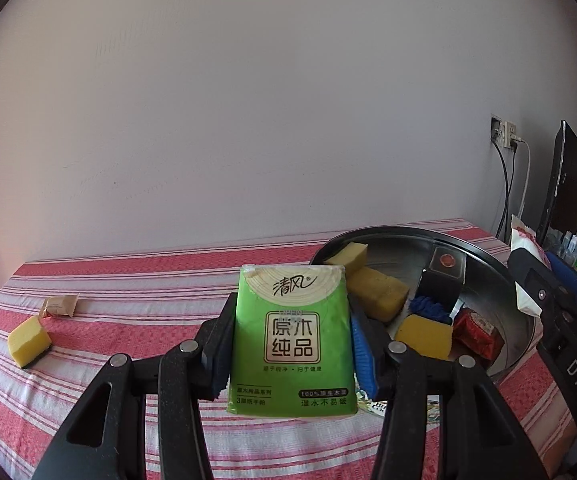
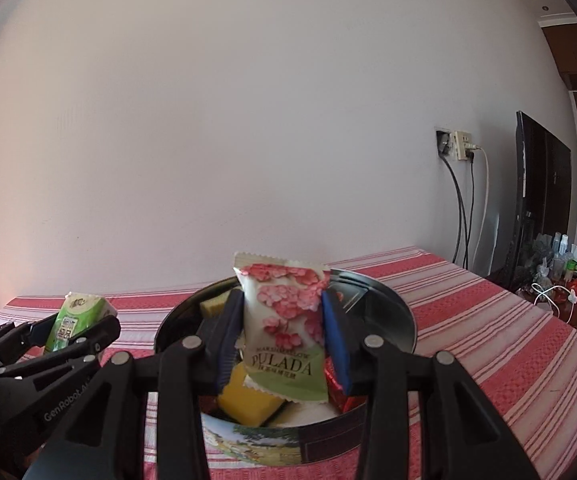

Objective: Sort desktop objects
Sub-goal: 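Carry the tissue pack and PULADA packet over the silver tin and open both tools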

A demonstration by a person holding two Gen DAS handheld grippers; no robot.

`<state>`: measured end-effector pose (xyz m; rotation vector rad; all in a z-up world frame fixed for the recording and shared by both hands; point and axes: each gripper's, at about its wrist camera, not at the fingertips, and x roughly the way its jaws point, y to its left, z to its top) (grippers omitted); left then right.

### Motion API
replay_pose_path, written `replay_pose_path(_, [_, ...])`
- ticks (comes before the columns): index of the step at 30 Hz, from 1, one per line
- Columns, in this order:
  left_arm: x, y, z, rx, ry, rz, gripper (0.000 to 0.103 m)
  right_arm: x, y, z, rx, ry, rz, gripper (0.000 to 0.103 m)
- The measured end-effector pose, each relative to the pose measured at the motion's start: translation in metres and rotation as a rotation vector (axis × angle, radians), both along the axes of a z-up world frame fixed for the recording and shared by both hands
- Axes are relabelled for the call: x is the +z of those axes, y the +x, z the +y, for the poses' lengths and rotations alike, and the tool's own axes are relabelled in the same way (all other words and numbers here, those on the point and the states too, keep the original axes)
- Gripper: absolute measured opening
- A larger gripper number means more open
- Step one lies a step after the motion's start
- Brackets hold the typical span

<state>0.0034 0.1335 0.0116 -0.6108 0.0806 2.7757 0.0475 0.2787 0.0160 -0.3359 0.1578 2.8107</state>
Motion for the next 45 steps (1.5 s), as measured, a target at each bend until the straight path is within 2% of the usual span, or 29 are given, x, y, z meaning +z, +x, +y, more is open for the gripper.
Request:
replay_pose_path(8, [0.006,-0.005,0.037,-0.064,-0.01,0.002,0.052,0.011,-0.016,0.033,-0.064,0.016,0.003,0.04])
replay_pose_path(21, [0.0,-0.024,0.074,-0.113,-0.018,-0.052,0.052,0.005,-0.049,0.066,-0.117,0.012,-0.04,0.04])
replay_pose_path(30, [-0.01,-0.043,0.086,-0.116,-0.01,-0.104,0.052,0.0,-0.069,0.074,-0.088,0.022,-0.09,0.04])
replay_pose_path(35, [-0.014,-0.05,0.096,-0.126,-0.034,-0.122,0.052,-0.005,-0.076,0.074,-0.084,0.024,-0.119,0.04])
replay_pose_path(45, [-0.027,-0.058,0.103,-0.116,-0.063,-0.153,0.052,-0.009,-0.072,0.072,-0.09,0.063,-0.121,0.04])
